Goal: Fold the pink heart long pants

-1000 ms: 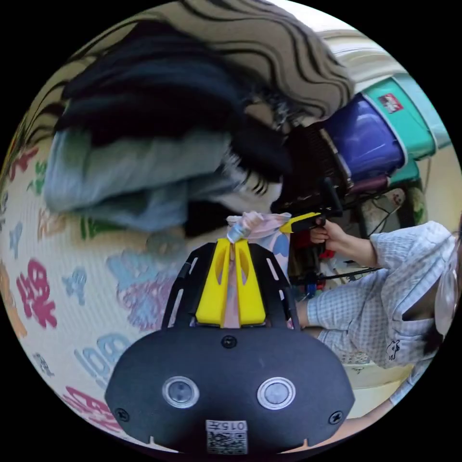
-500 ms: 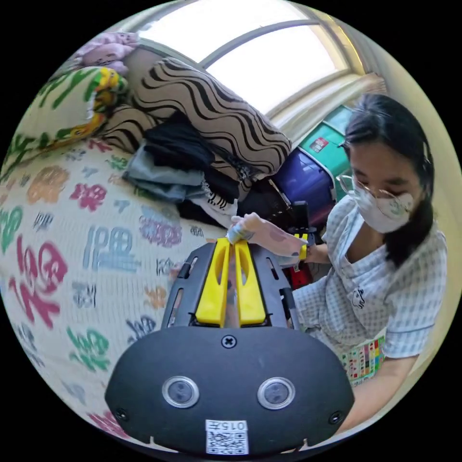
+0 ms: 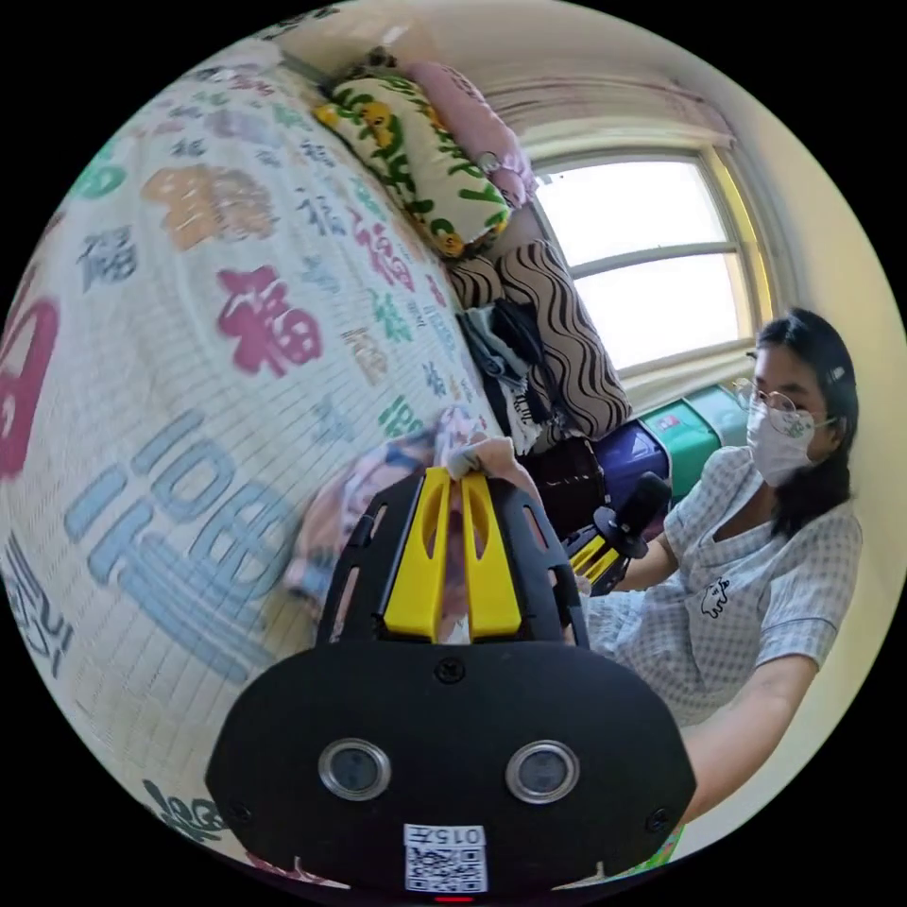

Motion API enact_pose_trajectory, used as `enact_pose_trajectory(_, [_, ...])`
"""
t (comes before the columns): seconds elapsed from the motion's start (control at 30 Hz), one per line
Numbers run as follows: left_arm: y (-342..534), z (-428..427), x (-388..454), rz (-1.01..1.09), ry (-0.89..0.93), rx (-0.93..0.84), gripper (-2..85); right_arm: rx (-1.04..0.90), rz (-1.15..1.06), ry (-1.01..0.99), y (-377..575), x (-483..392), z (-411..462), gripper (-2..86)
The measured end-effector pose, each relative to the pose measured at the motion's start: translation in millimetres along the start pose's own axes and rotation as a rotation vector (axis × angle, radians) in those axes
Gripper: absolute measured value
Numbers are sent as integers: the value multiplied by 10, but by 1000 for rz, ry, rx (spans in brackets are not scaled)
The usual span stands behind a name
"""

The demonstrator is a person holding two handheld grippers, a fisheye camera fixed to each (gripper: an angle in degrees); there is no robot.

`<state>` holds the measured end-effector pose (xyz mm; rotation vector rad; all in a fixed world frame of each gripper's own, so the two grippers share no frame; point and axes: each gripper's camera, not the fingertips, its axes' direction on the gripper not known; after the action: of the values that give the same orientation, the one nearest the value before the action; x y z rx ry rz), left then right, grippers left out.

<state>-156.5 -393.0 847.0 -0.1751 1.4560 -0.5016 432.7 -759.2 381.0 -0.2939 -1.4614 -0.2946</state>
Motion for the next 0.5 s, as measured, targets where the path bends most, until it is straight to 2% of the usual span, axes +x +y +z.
enact_pose_trajectory(0.1, [305, -220, -314, -72, 29, 45, -1, -105, -4, 33, -182, -163, 664, 28])
enact_pose_trajectory(0.27, [644, -488, -624, -175, 26, 121, 10, -329, -16, 199, -453, -324, 1626, 60])
enact_pose_trajectory(0.33, [812, -733, -650, -190, 18, 258, 22, -379, -2, 211, -507, -392, 1765, 74])
enact_pose_trajectory(0.43, [1020, -1011, -505, -207, -27, 392, 40, -398, -60, 57, -552, -588, 1668, 72])
enact_pose_trajectory(0.5, [1079, -1046, -254, -202, -127, 376, 52, -387, -30, 31, -569, -573, 1498, 66])
